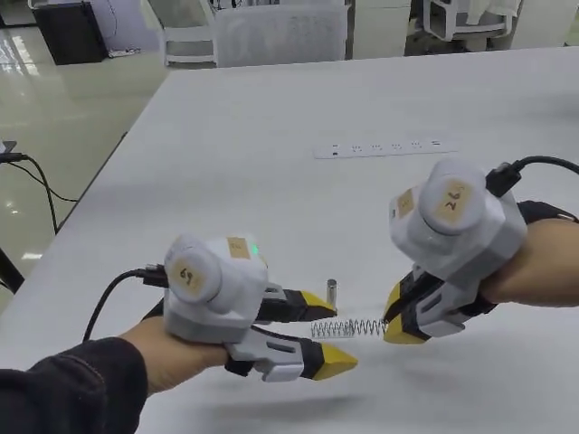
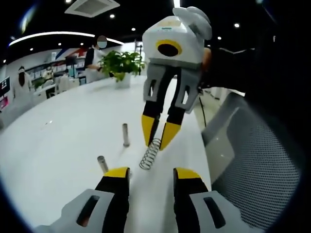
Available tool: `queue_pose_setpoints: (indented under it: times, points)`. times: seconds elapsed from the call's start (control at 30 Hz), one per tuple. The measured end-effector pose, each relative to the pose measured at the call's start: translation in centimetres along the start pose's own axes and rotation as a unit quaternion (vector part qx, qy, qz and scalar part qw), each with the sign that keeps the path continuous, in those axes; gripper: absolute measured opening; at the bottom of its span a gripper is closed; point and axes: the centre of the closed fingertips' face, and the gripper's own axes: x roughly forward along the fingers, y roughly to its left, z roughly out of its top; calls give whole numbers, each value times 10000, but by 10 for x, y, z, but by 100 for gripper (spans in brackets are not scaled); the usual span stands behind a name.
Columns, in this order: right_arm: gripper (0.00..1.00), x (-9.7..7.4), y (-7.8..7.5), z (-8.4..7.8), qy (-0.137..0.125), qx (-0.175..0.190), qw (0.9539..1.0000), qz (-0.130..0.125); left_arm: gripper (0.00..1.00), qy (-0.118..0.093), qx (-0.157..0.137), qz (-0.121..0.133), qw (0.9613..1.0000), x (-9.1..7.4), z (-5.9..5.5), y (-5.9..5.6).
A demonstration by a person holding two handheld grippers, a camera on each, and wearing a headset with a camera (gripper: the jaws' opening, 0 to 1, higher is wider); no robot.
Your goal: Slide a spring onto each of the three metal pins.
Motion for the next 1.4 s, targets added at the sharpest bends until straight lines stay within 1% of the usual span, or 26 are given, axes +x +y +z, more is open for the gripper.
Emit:
queue_pose_setpoints:
  times: [0.23, 0.43, 0.53, 0.63, 0.83, 1.13, 1.27, 1.4]
  points:
    - [7, 2, 5, 5, 53, -135, 9998, 95, 24, 27, 171, -45, 9998, 2, -1, -4]
    - [7, 4, 10, 6, 140, -237, 9994, 187, 17, 15, 295, -59, 9995, 3, -1, -5]
    - [7, 5, 12, 6, 165, -284, 9992, 227, 13, 26, 354, -98, 9993, 4, -1, -7]
    - [7, 6, 13, 7, 180, -303, 9991, 253, 10, 73, 460, -101, 9989, 5, -3, -8]
    - [7, 6, 15, 5, 216, -315, 9988, 301, 5, 128, 555, -95, 9983, 6, -5, -9]
    - [7, 3, 16, 9, 180, -347, 9988, 282, 3, 215, 638, -92, 9977, 7, -8, -9]
    - [7, 1, 16, 11, 175, -398, 9988, 233, 3, 213, 642, -81, 9977, 7, -8, -9]
    - [7, -3, 15, 15, 113, -407, 9989, 189, 3, 209, 658, -49, 9976, 6, -7, -7]
